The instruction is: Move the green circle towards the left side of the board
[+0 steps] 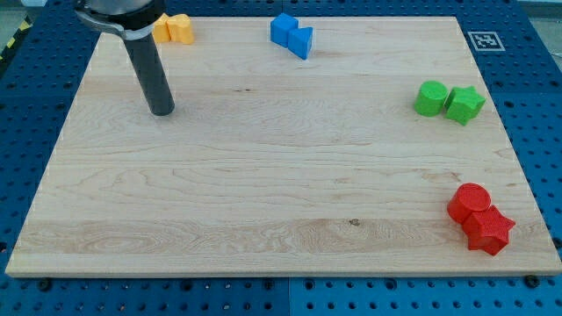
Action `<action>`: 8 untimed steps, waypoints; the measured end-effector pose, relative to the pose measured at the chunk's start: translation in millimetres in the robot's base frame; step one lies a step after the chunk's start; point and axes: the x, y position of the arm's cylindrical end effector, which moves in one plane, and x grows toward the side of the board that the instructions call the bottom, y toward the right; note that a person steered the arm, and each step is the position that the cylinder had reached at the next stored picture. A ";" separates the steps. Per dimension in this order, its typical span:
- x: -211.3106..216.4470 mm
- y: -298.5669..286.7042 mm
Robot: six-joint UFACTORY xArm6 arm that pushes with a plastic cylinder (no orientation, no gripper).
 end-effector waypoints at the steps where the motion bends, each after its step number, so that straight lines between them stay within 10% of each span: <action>1: 0.0 0.0; 5: -1.0 0.0; 8: -42.7 180.4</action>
